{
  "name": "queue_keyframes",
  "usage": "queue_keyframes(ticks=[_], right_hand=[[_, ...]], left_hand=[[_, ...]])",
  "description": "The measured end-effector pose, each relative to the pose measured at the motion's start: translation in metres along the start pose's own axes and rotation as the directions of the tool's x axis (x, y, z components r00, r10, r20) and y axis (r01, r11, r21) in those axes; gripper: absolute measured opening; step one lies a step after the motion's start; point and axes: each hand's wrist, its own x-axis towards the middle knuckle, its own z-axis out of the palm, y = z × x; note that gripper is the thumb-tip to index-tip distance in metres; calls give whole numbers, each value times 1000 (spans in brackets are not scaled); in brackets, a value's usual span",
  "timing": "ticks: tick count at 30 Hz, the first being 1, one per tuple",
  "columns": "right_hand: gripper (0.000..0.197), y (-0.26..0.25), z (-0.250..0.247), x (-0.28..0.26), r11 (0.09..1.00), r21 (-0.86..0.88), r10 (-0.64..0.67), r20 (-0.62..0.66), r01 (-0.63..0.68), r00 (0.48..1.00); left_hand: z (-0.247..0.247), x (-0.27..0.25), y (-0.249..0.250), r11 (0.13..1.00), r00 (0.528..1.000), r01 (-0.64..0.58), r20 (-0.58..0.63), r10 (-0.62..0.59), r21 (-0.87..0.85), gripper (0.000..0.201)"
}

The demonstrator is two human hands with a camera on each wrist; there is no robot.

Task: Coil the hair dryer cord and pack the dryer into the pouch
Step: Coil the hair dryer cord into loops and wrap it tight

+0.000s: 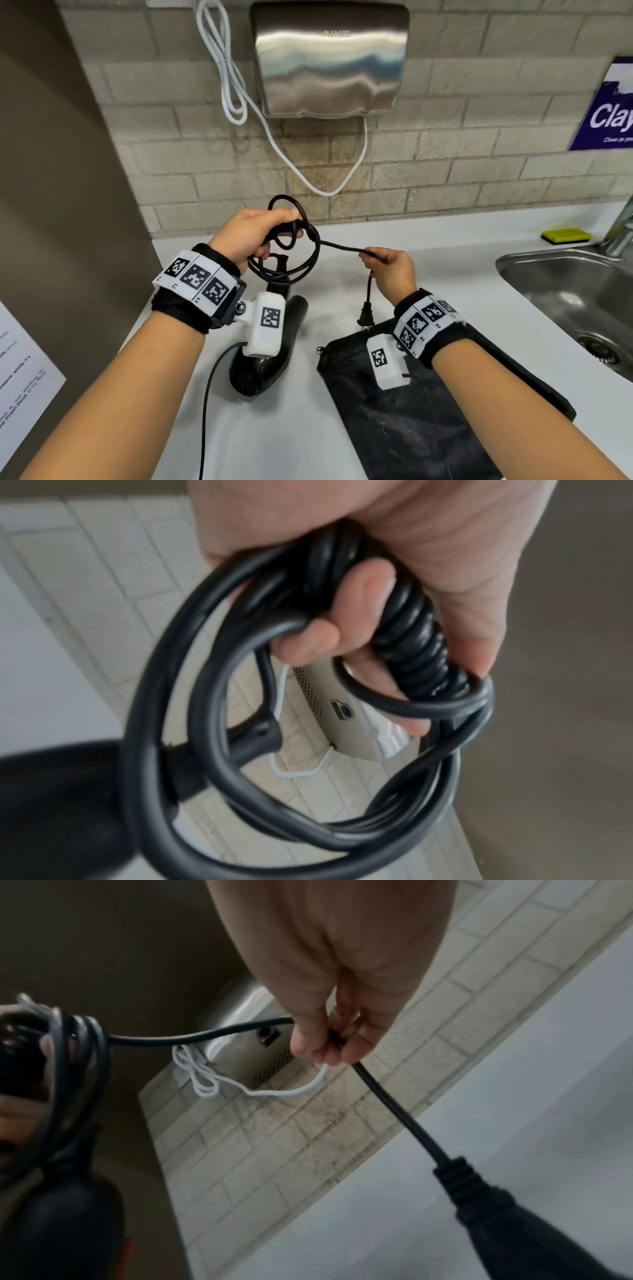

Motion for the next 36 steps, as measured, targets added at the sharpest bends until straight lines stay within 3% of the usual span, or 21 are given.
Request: queue_keyframes(ticks=[4, 8, 10, 12, 14, 17, 18, 20, 22, 24, 27, 30, 34, 36], right_hand=[[18, 14, -4, -8, 984, -178, 9, 33, -3, 999], [16, 10, -3, -13, 908, -418, 70, 169, 7, 983], [28, -1, -6, -17, 818, -573, 162, 308, 47, 937], [40, -16, -6, -22, 782, -617, 270, 460, 86, 846], [46, -34, -1, -28, 861, -490, 193, 557, 133, 807], [45, -62, 17, -40, 987, 22, -135, 654, 160, 745], [49, -69, 22, -41, 983, 148, -177, 655, 105, 734], [50, -80, 26, -43, 973, 231, -159, 671, 0, 724], [33, -89, 26, -46, 987, 160, -123, 673, 19, 729], [17, -95, 26, -47, 994, 86, -107, 627, 68, 772], [27, -104, 33, -43, 985, 63, -170, 562, 162, 809], [14, -110, 37, -40, 986, 22, -149, 538, 163, 830], [17, -108, 26, -32, 920, -216, -240, 352, 328, 905], [17, -103, 20, -34, 911, -204, -297, 277, 358, 914]], left_hand=[[-5, -2, -2, 1000, 1000, -25, -15, 25, 18, 22], [-1, -3, -1, 1000, 1000, -30, -10, 30, 5, 24], [-4, -1, -2, 1000, 1000, -24, -6, 24, 18, 25], [-6, -1, -2, 1000, 1000, -19, 6, 19, 23, 25], [-4, -2, -1, 999, 1000, -20, 25, 19, 34, 24], [3, -3, 0, 998, 998, -31, 53, 29, 46, 23], [5, -2, 0, 998, 998, -34, 57, 31, 53, 22], [7, -3, 0, 997, 997, -42, 70, 38, 60, 21], [7, -2, 0, 997, 994, -51, 98, 46, 54, 22], [7, -2, -1, 994, 988, -64, 146, 50, 89, 24], [12, -1, -2, 980, 977, -79, 211, 39, 184, 27], [12, 0, -4, 976, 976, -85, 215, 41, 201, 28], [6, -1, -5, 996, 991, -69, 121, 62, 48, 16], [0, 1, -7, 994, 998, -57, 27, 60, -96, 20]])
